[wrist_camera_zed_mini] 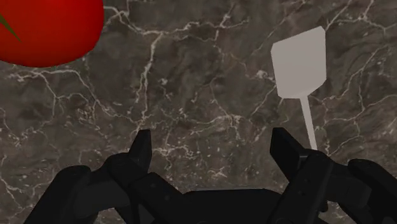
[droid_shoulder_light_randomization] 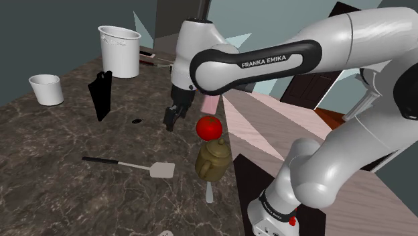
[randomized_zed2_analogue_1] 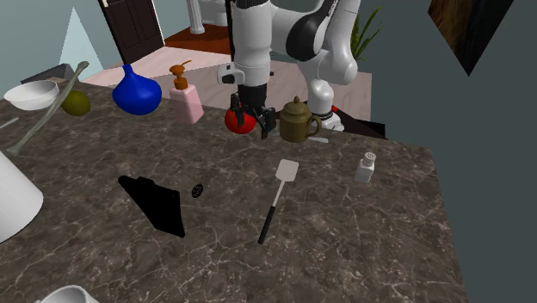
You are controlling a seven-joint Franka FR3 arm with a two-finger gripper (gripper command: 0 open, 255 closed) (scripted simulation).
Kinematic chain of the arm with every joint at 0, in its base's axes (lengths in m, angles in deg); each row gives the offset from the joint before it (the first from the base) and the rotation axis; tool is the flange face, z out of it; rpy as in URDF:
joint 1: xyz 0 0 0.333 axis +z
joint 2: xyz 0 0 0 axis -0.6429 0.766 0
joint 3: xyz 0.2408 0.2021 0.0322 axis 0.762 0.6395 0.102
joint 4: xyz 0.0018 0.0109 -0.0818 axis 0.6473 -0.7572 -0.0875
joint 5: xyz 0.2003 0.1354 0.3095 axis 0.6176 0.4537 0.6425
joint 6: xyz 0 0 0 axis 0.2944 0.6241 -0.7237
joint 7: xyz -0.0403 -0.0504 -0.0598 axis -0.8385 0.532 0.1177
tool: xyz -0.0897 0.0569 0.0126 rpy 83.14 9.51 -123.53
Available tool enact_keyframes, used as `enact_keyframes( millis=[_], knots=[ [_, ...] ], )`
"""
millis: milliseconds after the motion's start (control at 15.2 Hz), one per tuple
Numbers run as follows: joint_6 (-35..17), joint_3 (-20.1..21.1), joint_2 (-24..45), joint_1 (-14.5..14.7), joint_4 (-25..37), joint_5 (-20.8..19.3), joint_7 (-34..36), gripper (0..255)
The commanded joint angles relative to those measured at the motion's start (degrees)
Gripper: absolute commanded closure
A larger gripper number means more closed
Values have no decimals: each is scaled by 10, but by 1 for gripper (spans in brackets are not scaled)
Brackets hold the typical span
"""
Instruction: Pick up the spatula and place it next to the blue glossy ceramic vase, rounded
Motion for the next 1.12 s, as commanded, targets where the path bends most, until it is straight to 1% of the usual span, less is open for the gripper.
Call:
enact_keyframes(
  millis=[0, 396, 792, 1056],
  knots=[
    [-20, 9, 32, 11, 15, 3, -10, 0],
    [-67, 43, 117, 45, 59, 4, -30, 0],
    [-104, 74, 196, 76, 108, -7, -45, 0],
    [-132, 74, 215, 77, 98, -14, -41, 0]
  ],
)
